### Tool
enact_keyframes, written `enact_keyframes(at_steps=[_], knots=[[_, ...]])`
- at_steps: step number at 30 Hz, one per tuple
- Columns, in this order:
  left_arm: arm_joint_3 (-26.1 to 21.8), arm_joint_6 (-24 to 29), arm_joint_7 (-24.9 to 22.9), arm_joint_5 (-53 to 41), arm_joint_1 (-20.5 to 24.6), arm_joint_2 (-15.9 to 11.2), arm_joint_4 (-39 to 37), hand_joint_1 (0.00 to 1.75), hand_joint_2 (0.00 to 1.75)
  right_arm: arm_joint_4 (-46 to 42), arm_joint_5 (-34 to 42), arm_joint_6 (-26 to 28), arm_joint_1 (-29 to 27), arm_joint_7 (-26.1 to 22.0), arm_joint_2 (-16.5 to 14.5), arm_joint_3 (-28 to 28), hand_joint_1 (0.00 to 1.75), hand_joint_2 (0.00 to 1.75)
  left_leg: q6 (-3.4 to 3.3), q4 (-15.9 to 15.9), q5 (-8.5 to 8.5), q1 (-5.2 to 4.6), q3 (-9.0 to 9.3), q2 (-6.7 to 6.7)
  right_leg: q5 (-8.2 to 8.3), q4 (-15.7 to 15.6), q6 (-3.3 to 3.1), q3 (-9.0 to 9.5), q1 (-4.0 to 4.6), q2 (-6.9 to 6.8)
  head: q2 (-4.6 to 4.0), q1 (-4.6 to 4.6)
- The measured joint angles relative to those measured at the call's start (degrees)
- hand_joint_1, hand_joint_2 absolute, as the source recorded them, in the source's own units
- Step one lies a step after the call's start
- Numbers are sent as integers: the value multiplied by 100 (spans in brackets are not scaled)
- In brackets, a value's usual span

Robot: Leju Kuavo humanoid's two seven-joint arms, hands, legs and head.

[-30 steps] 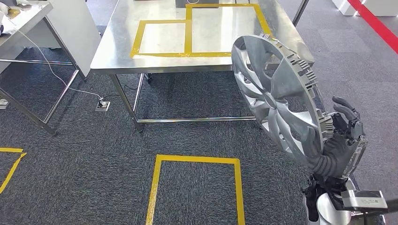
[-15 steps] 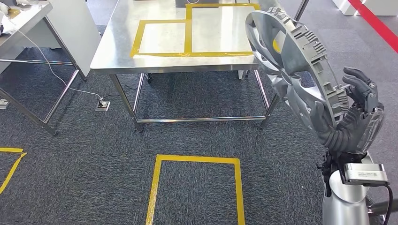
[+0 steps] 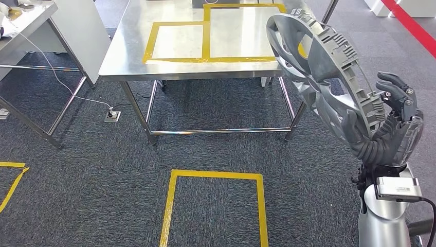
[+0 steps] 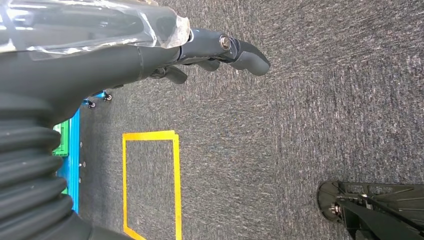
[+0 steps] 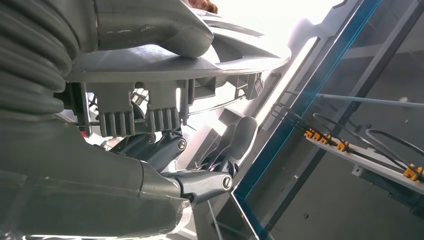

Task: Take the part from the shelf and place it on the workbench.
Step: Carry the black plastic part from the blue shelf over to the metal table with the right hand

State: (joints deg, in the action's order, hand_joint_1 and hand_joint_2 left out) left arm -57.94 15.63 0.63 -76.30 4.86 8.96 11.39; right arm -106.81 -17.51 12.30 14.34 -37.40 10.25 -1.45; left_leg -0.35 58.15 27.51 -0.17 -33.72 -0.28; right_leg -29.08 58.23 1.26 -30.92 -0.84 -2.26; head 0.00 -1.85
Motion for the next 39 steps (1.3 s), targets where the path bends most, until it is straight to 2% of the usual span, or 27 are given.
enact_keyframes(at_steps=[7,12,15,18,20,22,23,24,25,26,27,28,29,31,33,34,35,37,38,39], knots=[[0,0,0,1,0,0,0,0,175,3,-34,49,0,-42,18,21,175,175,0,0,0,0,0,0,0,0,0,0,0,0,0,0],[0,0,-4,18,-1,-8,0,0,175,29,-116,177,-1,-130,42,90,175,175,-34,23,23,-22,-6,0,9,-9,20,2,-20,0,0,-3],[0,-4,-4,28,-1,-19,0,0,175,67,-154,253,9,-169,42,155,175,175,-77,29,40,-43,-17,1,10,-21,56,5,-40,-4,0,-3],[0,-15,-3,28,0,-26,0,0,175,101,-192,340,40,-181,61,214,175,175,-163,-79,4,-17,46,12,-40,28,112,-6,-54,30,0,2],[0,-18,-3,28,7,-25,0,0,175,121,-206,383,66,-185,97,239,175,175,-206,-148,-25,26,108,27,-265,493,133,-239,-64,120,0,34],[0,-18,-5,40,12,-16,0,0,175,156,-208,408,90,-188,133,263,175,175,-219,-152,-10,33,122,57,-541,1269,163,-677,-70,170,0,62],[0,-15,-7,48,10,-10,0,0,175,183,-208,415,97,-187,149,277,175,175,-212,-150,3,36,134,79,-572,1527,178,-849,-77,175,0,65],[-1,-13,-9,54,7,-6,0,0,175,215,-208,421,106,-187,165,292,175,175,-197,-147,22,43,154,105,-493,1580,190,-923,-86,176,0,66],[-1,-9,-10,55,3,-1,0,0,175,246,-208,426,120,-186,180,307,175,175,-172,-140,46,56,184,131,-307,1391,203,-875,-101,176,0,65],[-1,-6,-10,54,2,2,0,0,175,274,-208,433,141,-185,193,322,175,175,-135,-122,82,70,216,157,-60,1011,224,-729,-124,176,0,67],[-2,-4,-10,52,3,2,0,0,175,304,-207,443,169,-185,204,337,175,175,-90,-97,123,74,235,180,105,639,252,-571,-140,185,0,75],[-1,-2,-10,48,6,0,0,0,175,329,-207,457,197,-185,212,354,175,175,-45,-62,166,68,236,199,200,351,245,-441,-151,197,0,83],[-1,-1,-10,43,6,-4,0,0,175,352,-207,477,217,-183,218,368,175,175,-10,-34,200,58,227,211,214,192,223,-370,-155,210,0,85],[-1,-2,-14,32,-1,-13,0,0,175,392,-215,512,232,-175,227,394,175,175,29,-24,238,49,215,221,142,165,112,-351,-139,226,0,77],[-1,-1,-20,26,-8,-17,0,0,175,418,-225,533,236,-168,234,413,175,175,63,18,290,67,209,193,105,164,28,-314,-138,224,0,64],[0,-1,-21,24,-4,-18,0,0,175,425,-225,540,242,-168,239,418,175,175,83,178,366,73,135,158,83,160,-12,-280,-139,220,0,59],[0,0,-22,24,0,-19,0,0,175,425,-225,548,251,-169,241,422,175,175,98,468,483,75,-18,118,56,157,-48,-241,-134,214,0,53],[0,-1,-21,24,3,-20,0,0,175,429,-225,563,263,-169,245,431,175,175,105,1297,742,75,-515,65,-5,157,-97,-184,-111,207,0,46],[0,-2,-21,23,-3,-20,0,0,175,433,-226,573,266,-167,246,440,175,175,97,1617,788,74,-750,59,-37,157,-109,-153,-96,207,0,46],[0,-2,-21,21,-10,-20,0,0,175,437,-226,585,265,-163,246,449,175,175,77,1734,714,69,-894,59,-75,157,-116,-112,-80,210,0,46]])
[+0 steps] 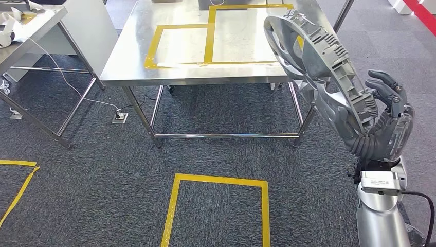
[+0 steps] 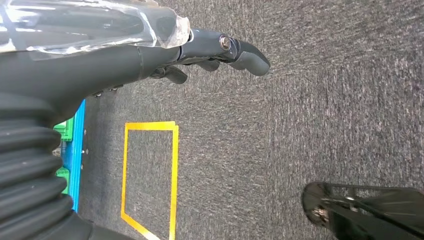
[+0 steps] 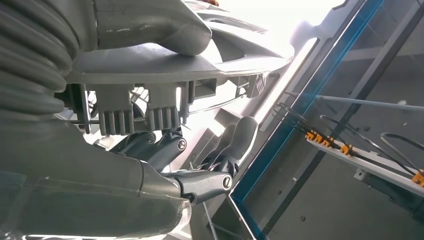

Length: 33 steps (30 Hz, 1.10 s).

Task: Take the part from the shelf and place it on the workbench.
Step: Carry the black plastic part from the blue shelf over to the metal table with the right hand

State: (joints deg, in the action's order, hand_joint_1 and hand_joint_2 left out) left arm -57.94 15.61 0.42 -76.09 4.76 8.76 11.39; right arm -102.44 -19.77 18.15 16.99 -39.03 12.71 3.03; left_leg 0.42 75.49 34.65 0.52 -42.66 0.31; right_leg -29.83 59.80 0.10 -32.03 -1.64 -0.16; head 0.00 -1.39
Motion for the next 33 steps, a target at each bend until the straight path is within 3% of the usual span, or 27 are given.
enact_keyframes(at_steps=[1,3,4,5,8,10,12,14,15,16,19,20,21,24,26,29,30,31,33], knots=[[0,0,-1,-2,-6,-1,0,0,175,4,-1,13,-1,3,1,9,175,175,-34,-113,-188,-12,-28,1,-43,-1,-4,56,17,3,0,-1],[-1,0,-1,-7,-8,-5,0,0,175,7,-1,34,0,8,4,20,175,175,-157,-828,-711,-65,196,1,-144,-14,0,184,39,5,0,2],[-1,1,-1,-9,-5,-9,0,0,175,9,-1,41,4,8,8,23,175,175,-222,-1169,-870,-100,349,-4,-191,-26,16,237,53,8,0,11],[-1,1,-1,-12,-2,-12,0,0,175,12,-1,48,8,9,12,26,175,175,-268,-1420,-924,-131,475,-9,-226,-45,39,269,56,6,0,14],[0,2,-10,-18,-5,-21,0,0,175,23,-5,67,-4,32,28,37,175,175,-302,-1678,-817,-150,657,-1,-208,-72,141,364,50,-8,0,5],[0,1,-19,-20,-9,-22,0,0,175,33,-8,80,-3,47,37,52,175,175,-319,-1766,-793,-115,788,19,-221,102,184,326,43,-10,0,13],[0,-9,-20,-23,0,-13,0,0,175,38,-2,100,25,52,43,68,175,175,-335,-1811,-745,-93,896,32,-394,674,218,-4,37,-4,0,24],[0,-17,-22,-27,1,-2,0,0,175,40,1,117,22,57,52,77,175,175,-342,-1812,-667,-91,970,50,-640,1322,261,-492,36,-1,0,24],[0,-17,-25,-32,-4,2,0,0,175,42,0,122,6,62,58,82,175,175,-338,-1812,-620,-89,1021,61,-678,1451,275,-661,35,0,0,25],[0,-18,-28,-36,-10,3,0,0,175,43,-1,124,-7,67,64,87,175,175,-327,-1811,-571,-86,1085,74,-598,1381,283,-734,32,0,0,26],[0,-27,-38,-51,-18,7,0,0,175,50,0,137,-21,72,74,98,175,175,-255,-1803,-394,-79,1293,101,163,370,282,-550,17,-6,0,33],[0,-32,-42,-54,-15,8,0,0,175,56,1,144,-22,72,74,103,175,175,-221,-1799,-342,-84,1324,102,312,127,248,-489,23,-14,0,34],[0,-38,-49,-54,-13,7,-1,0,175,61,1,151,-29,74,74,106,175,175,-183,-1798,-297,-90,1336,99,387,11,202,-468,33,-17,0,30],[0,-50,-60,-47,-20,2,-1,0,175,68,-9,160,-51,93,72,110,175,175,-89,-1765,-226,-94,1379,74,344,11,50,-413,34,-5,0,20],[0,-50,-60,-40,-6,1,0,0,175,70,-28,177,-26,100,70,113,175,175,-36,-1427,-158,-84,1213,45,284,1,-10,-315,7,1,0,-3],[0,-49,-60,-21,8,4,0,0,175,75,-72,215,0,100,63,115,175,175,19,-388,129,-55,483,20,163,-3,-45,-194,14,1,0,-28],[0,-48,-60,-17,1,4,0,0,175,80,-81,220,-4,101,61,115,175,175,19,-203,179,-53,283,19,115,-3,-47,-140,20,3,0,-30],[0,-48,-60,-16,-7,4,0,0,175,85,-87,222,-8,101,59,116,175,175,8,-192,138,-54,167,19,62,-4,-49,-74,28,7,0,-30],[0,-48,-60,-15,-18,5,0,0,175,90,-92,222,-7,101,55,117,175,175,-62,-708,-282,-75,212,19,-50,-10,-46,83,51,12,0,-31]])
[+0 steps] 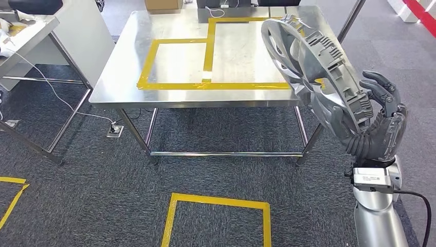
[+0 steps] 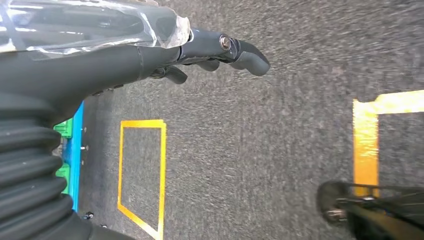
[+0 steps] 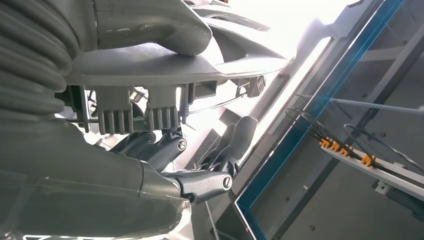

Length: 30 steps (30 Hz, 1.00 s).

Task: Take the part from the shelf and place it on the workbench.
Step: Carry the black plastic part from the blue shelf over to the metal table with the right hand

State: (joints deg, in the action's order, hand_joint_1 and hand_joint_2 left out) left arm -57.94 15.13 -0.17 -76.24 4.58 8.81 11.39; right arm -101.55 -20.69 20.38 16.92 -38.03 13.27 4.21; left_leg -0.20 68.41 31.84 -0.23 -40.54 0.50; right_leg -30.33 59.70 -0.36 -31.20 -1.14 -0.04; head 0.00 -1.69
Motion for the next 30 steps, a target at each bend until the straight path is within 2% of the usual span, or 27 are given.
enact_keyframes(at_steps=[1,2,3,5,7,8,9,11,12,13,14,15,16,17,18,19,22,23,24,27,28,29,30], knots=[[0,1,1,0,-1,-5,0,0,175,1,-1,2,3,-1,-1,1,175,175,-57,-356,-283,-25,88,3,-54,-5,6,68,6,0,0,3],[0,3,2,-1,-1,-11,-1,0,175,4,-3,6,5,-1,-3,2,175,175,-107,-624,-467,-52,162,5,-100,-22,23,128,11,4,0,11],[0,7,4,-3,0,-16,-1,0,175,6,-4,14,7,-1,-5,3,175,175,-146,-808,-576,-82,231,10,-136,-52,50,168,10,8,0,11],[0,13,8,-12,-2,-20,-2,0,175,11,-11,28,-11,2,-7,3,175,175,-198,-951,-576,-113,309,15,-133,-96,126,249,7,17,0,9],[0,14,9,-27,-8,-20,-2,0,175,13,-15,37,-40,4,6,-3,175,175,-241,-1094,-602,-84,471,17,-111,-31,185,284,5,14,0,6],[0,13,9,-32,-5,-20,-1,0,175,13,-14,41,-45,2,16,-6,175,175,-258,-1126,-594,-65,554,18,-122,125,206,211,6,12,0,13],[0,10,9,-34,1,-18,-1,0,175,14,-11,46,-40,-2,24,-7,175,175,-271,-1157,-575,-47,627,20,-180,398,222,58,5,11,0,20],[0,0,9,-20,13,-7,-2,0,175,24,-7,54,-37,-12,29,-4,175,175,-294,-1163,-501,-47,701,24,-422,1099,265,-415,6,11,0,28],[0,-5,9,-11,13,-1,-2,0,175,37,-5,56,-47,-15,30,-1,175,175,-296,-1162,-457,-47,743,31,-551,1348,283,-634,6,10,0,26],[0,-7,9,-3,11,4,-2,0,175,55,-5,58,-57,-17,30,3,175,175,-295,-1162,-407,-46,796,40,-598,1420,296,-776,5,10,0,28],[0,-6,9,3,9,7,-2,0,175,72,-5,60,-64,-19,31,7,175,175,-288,-1161,-356,-45,861,51,-520,1306,302,-826,3,10,0,28],[0,-6,9,4,8,9,-2,0,175,85,-3,63,-67,-21,31,12,175,175,-274,-1161,-301,-43,937,63,-299,1007,304,-784,1,9,0,28],[0,-6,9,4,7,10,-2,0,175,95,0,67,-64,-24,31,19,175,175,-254,-1160,-240,-42,1004,71,21,607,306,-697,-4,8,0,31],[0,-6,9,5,9,11,-2,0,175,104,5,74,-62,-30,30,26,175,175,-227,-1152,-182,-47,1063,79,249,273,291,-618,-1,6,0,28],[0,-7,9,5,13,11,-2,0,175,114,9,82,-59,-37,30,34,175,175,-195,-1148,-126,-53,1097,83,406,40,263,-552,9,3,0,27],[0,-7,9,5,16,11,-2,0,175,123,13,91,-61,-43,30,40,175,175,-157,-1133,-87,-59,1124,84,466,-67,216,-521,20,4,0,25],[0,-5,9,10,20,9,-3,0,175,141,10,105,-67,-48,32,51,175,175,-60,-1091,-11,-65,1176,74,418,-82,67,-436,20,9,0,24],[0,-4,9,12,25,10,-4,0,175,144,9,107,-59,-48,32,53,175,175,-33,-985,24,-61,1121,59,405,-89,37,-394,6,8,0,9],[0,-3,9,13,34,10,-4,0,175,143,9,109,-50,-51,32,54,175,175,0,-755,83,-49,984,40,391,-95,18,-349,-9,9,0,-2],[0,-2,10,14,35,9,-4,0,175,146,8,114,-47,-56,31,58,175,175,63,357,421,-11,226,1,284,-98,-5,-251,-12,8,0,-22],[0,-2,10,14,27,7,-4,0,175,149,8,115,-53,-56,30,61,175,175,65,537,474,-8,40,0,240,-99,-4,-204,-11,9,0,-24],[0,-3,10,15,21,7,-4,0,175,151,8,117,-57,-56,30,62,175,175,56,496,402,-10,-38,0,195,-100,-1,-147,-9,12,0,-25],[0,-6,10,15,17,7,-4,0,175,153,8,120,-60,-56,28,64,175,175,39,241,191,-13,-8,0,147,-102,3,-79,-6,15,0,-23]])
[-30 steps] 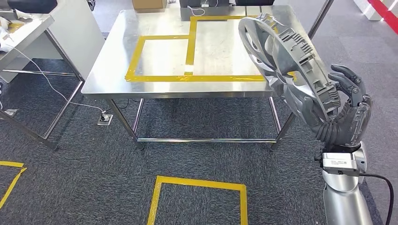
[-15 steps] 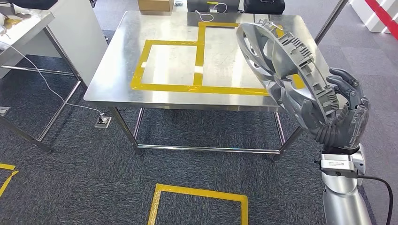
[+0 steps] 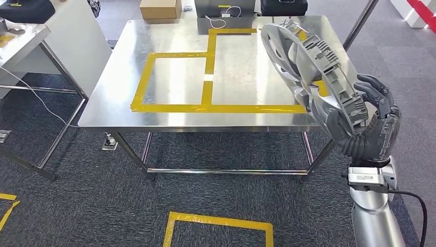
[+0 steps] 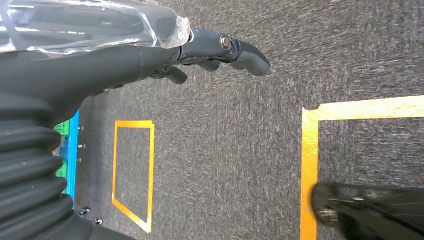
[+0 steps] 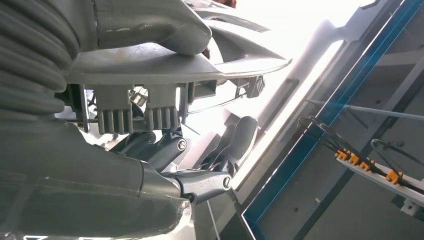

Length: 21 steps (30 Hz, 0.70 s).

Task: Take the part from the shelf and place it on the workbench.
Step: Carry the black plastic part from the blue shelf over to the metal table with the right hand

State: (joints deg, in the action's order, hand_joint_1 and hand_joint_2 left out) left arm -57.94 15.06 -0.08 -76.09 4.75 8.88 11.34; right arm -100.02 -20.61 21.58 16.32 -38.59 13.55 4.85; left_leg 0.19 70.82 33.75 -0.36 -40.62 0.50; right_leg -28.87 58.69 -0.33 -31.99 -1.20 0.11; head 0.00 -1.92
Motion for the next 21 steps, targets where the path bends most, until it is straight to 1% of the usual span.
enact_keyframes(at_steps=[1,2,3,4,5,6,7,8,9,10,12,13,14,15,16,17,18,19,21], knots=[[0,-4,1,-1,-1,-1,0,0,175,0,0,6,0,-1,-3,3,175,175,-28,-398,-311,-8,103,0,-50,-4,7,69,4,2,0,-1],[-1,-8,1,-1,1,-3,0,0,175,1,0,13,1,-1,-7,5,175,175,-57,-763,-546,-24,210,0,-97,-6,20,134,12,4,0,6],[-1,-11,1,0,2,-5,0,0,175,1,1,24,3,-3,-13,8,175,175,-85,-1039,-676,-42,296,0,-135,-10,38,172,18,7,0,9],[-1,-11,0,2,1,-8,0,0,175,1,1,35,4,-5,-20,10,175,175,-116,-1185,-750,-59,350,3,-166,-12,63,188,23,10,0,11],[-1,-11,0,5,-3,-10,0,0,175,2,1,44,1,-7,-27,13,175,175,-141,-1201,-721,-75,365,7,-190,-19,95,194,26,13,0,15],[-1,-10,1,10,-8,-10,0,0,175,3,1,50,2,-8,-31,15,175,175,-168,-1219,-734,-77,387,10,-208,-36,127,200,27,15,0,10],[-2,-9,1,15,-13,-7,0,0,175,3,1,54,-1,-8,-33,16,175,175,-195,-1249,-784,-62,425,10,-235,-37,156,210,25,13,0,11],[-2,-7,1,14,-12,-3,0,0,175,2,0,58,1,-8,-35,17,175,175,-222,-1282,-782,-47,463,8,-278,17,180,195,26,9,0,16],[-2,-5,1,10,-3,1,0,0,175,1,2,65,7,-11,-36,15,175,175,-253,-1318,-777,-29,507,6,-359,190,200,112,26,6,0,21],[-1,-6,1,3,5,7,0,0,175,0,4,75,5,-14,-37,14,175,175,-280,-1344,-761,-15,552,5,-471,493,219,-57,23,2,0,27],[0,-12,-3,-8,15,14,-1,0,175,2,6,92,-17,-20,-41,11,175,175,-316,-1348,-698,-13,616,12,-688,1276,256,-544,23,2,0,34],[0,-16,-9,-10,12,17,-2,0,175,4,5,96,-41,-21,-43,11,175,175,-319,-1347,-662,-13,653,19,-702,1538,270,-749,21,2,0,33],[0,-20,-18,-11,8,18,-2,0,175,9,3,96,-61,-22,-45,11,175,175,-317,-1345,-623,-12,697,28,-609,1597,278,-859,19,1,0,35],[0,-23,-26,-11,5,19,-2,0,175,14,2,96,-72,-25,-45,10,175,175,-306,-1341,-582,-10,750,38,-407,1427,282,-857,15,1,0,36],[0,-24,-32,-11,4,20,-2,0,175,19,2,96,-72,-31,-46,10,175,175,-288,-1334,-535,-7,809,45,-131,1066,285,-753,8,-2,0,37],[0,-25,-37,-9,5,19,-2,0,175,26,2,96,-65,-39,-47,10,175,175,-261,-1323,-486,-11,855,51,86,680,288,-607,3,-5,0,40],[0,-25,-43,-7,8,18,-2,0,175,31,5,96,-51,-50,-49,10,175,175,-230,-1305,-436,-21,882,54,225,353,275,-471,3,-4,0,41],[0,-23,-50,-4,12,16,-2,0,175,38,8,96,-39,-58,-51,12,175,175,-203,-1295,-399,-32,897,54,276,155,253,-383,6,-2,0,39],[0,-21,-67,6,17,14,-2,0,175,68,15,96,-17,-69,-57,16,175,175,-160,-1299,-355,-50,901,49,231,70,183,-335,19,10,0,32]])
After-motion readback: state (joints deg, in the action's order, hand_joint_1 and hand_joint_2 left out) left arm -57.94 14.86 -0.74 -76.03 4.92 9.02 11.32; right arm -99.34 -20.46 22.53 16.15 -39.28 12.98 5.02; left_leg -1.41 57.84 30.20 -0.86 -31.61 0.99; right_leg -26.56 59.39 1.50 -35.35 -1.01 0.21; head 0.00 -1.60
